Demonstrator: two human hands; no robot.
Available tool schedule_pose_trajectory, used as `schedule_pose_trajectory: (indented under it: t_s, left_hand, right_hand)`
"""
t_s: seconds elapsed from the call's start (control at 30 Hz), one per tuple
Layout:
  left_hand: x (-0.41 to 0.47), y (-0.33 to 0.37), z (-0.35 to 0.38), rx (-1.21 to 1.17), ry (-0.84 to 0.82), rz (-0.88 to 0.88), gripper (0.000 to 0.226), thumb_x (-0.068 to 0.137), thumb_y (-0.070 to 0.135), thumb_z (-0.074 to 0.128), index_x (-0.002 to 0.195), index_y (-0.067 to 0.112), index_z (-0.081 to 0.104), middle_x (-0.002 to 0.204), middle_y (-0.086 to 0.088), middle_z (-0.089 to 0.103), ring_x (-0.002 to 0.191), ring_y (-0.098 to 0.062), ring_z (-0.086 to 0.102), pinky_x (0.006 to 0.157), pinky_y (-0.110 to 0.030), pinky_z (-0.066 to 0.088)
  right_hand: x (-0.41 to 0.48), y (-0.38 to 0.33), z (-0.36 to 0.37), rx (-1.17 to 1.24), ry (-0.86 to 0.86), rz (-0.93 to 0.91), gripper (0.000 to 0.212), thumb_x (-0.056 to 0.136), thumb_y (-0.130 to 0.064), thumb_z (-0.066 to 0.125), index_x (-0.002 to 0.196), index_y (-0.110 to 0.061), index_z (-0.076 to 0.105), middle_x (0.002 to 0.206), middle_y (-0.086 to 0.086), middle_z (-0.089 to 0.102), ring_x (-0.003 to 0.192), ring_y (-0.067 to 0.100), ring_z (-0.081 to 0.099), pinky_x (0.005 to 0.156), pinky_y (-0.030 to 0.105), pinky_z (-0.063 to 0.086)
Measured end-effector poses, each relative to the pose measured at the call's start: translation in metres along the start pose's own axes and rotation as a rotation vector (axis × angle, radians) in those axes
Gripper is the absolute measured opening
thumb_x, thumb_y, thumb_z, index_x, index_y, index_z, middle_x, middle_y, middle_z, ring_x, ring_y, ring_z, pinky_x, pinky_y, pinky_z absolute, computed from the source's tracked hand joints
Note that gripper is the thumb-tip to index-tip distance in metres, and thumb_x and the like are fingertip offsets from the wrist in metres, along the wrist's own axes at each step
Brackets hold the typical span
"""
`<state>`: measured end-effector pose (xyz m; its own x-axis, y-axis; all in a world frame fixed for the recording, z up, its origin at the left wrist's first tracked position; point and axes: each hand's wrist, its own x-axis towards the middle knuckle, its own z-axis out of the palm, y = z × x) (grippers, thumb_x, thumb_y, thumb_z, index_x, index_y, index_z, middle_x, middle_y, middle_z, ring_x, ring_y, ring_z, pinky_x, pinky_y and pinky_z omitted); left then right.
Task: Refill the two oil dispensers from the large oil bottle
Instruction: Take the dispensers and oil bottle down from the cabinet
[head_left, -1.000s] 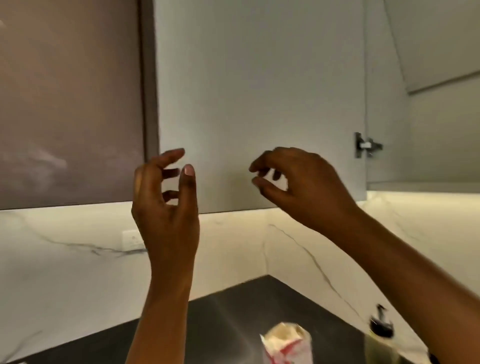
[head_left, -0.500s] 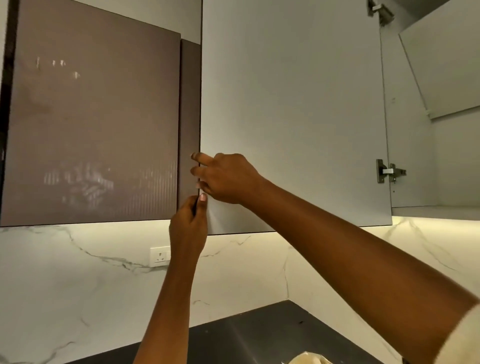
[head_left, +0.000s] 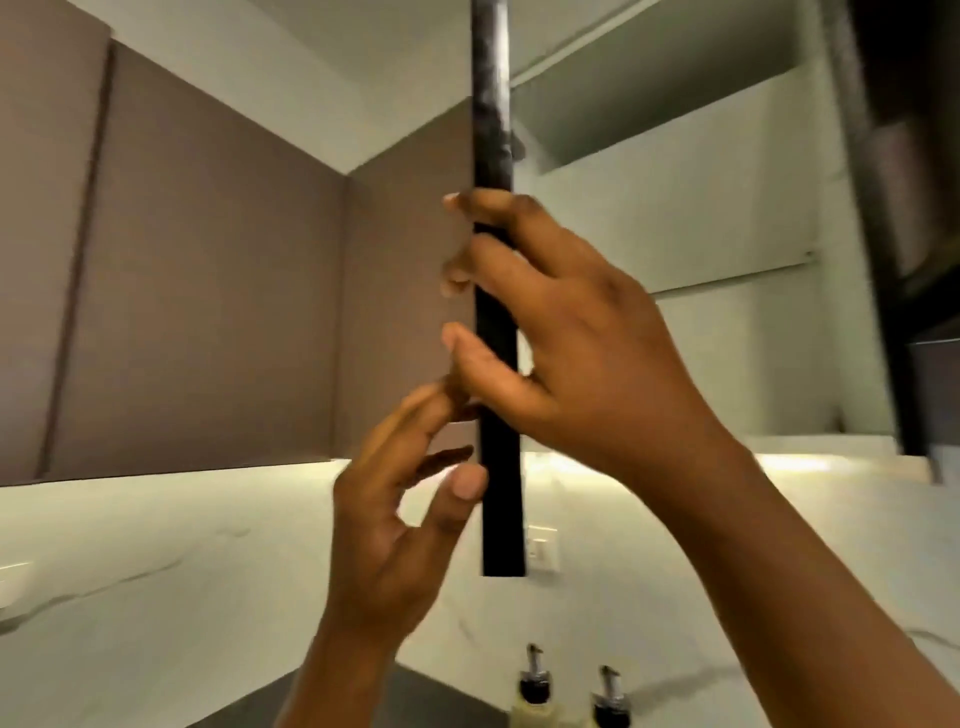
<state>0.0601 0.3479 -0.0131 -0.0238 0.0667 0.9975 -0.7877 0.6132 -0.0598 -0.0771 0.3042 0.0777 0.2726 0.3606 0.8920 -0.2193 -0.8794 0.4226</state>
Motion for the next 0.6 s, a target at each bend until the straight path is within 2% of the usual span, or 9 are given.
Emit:
schedule_pose_trajectory:
  t_s: [0.07,0.13,0.2,0.27,0.33,0.43,0.5,0.6]
  left_hand:
    - [-0.001,0.003,0.044,-0.017,-0.057,0.025,0.041,0.096,0.050,0.046,0.128,0.027,0.054,0.129,0.026,0.055,0.120,-0.002,0.055,0.091,-0.018,0.050]
    - [-0.003,0.004,0.083,0.022,-0.107,0.047,0.040,0.096,0.043,0.049,0.132,0.025,0.054,0.133,0.016,0.055,0.124,-0.008,0.053,0.099,-0.028,0.048]
    - [-0.006,0.008,0.127,0.059,-0.156,0.083,0.042,0.095,0.037,0.051,0.135,0.025,0.052,0.136,0.011,0.053,0.126,-0.006,0.049,0.105,-0.021,0.041]
    - [-0.012,0.009,0.170,0.129,-0.205,0.098,0.043,0.095,0.033,0.055,0.137,0.021,0.052,0.137,0.004,0.054,0.124,-0.011,0.051,0.102,-0.017,0.041]
    - [-0.018,0.008,0.208,0.190,-0.252,0.104,0.046,0.093,0.025,0.061,0.137,0.017,0.053,0.136,-0.003,0.056,0.120,-0.020,0.055,0.093,-0.025,0.049]
    - [-0.024,0.004,0.257,0.248,-0.327,0.096,0.047,0.090,0.017,0.065,0.136,0.011,0.053,0.135,-0.009,0.058,0.120,-0.028,0.057,0.084,-0.034,0.057]
    - [-0.026,-0.002,0.282,0.263,-0.371,0.075,0.047,0.089,0.014,0.066,0.134,0.009,0.055,0.135,-0.010,0.057,0.122,-0.030,0.056,0.084,-0.038,0.058]
    - [-0.027,-0.017,0.311,0.293,-0.449,0.052,0.048,0.089,0.012,0.067,0.135,0.008,0.054,0.138,-0.010,0.055,0.128,-0.030,0.052,0.088,-0.039,0.057]
  right_hand:
    - [-0.023,0.022,-0.031,-0.125,0.013,0.078,0.034,0.088,-0.035,0.051,0.117,-0.019,0.056,0.141,0.000,0.041,0.104,0.018,0.052,0.075,0.029,0.051]
    - [-0.045,0.044,-0.051,-0.244,0.016,0.154,0.035,0.088,-0.030,0.051,0.119,-0.016,0.056,0.140,0.004,0.042,0.110,0.024,0.048,0.079,0.027,0.044]
    - [-0.068,0.072,-0.073,-0.438,-0.026,0.226,0.039,0.087,-0.032,0.046,0.121,-0.016,0.057,0.144,0.006,0.039,0.123,0.029,0.041,0.091,0.034,0.040]
    - [-0.091,0.101,-0.087,-0.595,-0.097,0.297,0.042,0.088,-0.034,0.044,0.126,-0.018,0.056,0.151,0.007,0.031,0.138,0.030,0.026,0.107,0.048,0.030]
    - [-0.113,0.127,-0.093,-0.687,-0.196,0.394,0.045,0.094,-0.032,0.044,0.137,-0.020,0.047,0.157,0.005,0.016,0.145,0.026,0.008,0.114,0.052,0.011]
    - [-0.146,0.163,-0.090,-0.780,-0.373,0.474,0.056,0.097,-0.037,0.037,0.149,-0.024,0.021,0.158,0.002,-0.006,0.144,0.021,-0.014,0.114,0.048,-0.008]
    - [-0.162,0.184,-0.088,-0.817,-0.458,0.497,0.066,0.095,-0.040,0.041,0.150,-0.024,0.009,0.157,0.002,-0.012,0.140,0.019,-0.023,0.111,0.045,-0.016]
    - [-0.179,0.210,-0.085,-0.824,-0.562,0.529,0.077,0.092,-0.038,0.049,0.150,-0.024,0.000,0.157,0.002,-0.015,0.141,0.019,-0.022,0.112,0.043,-0.015]
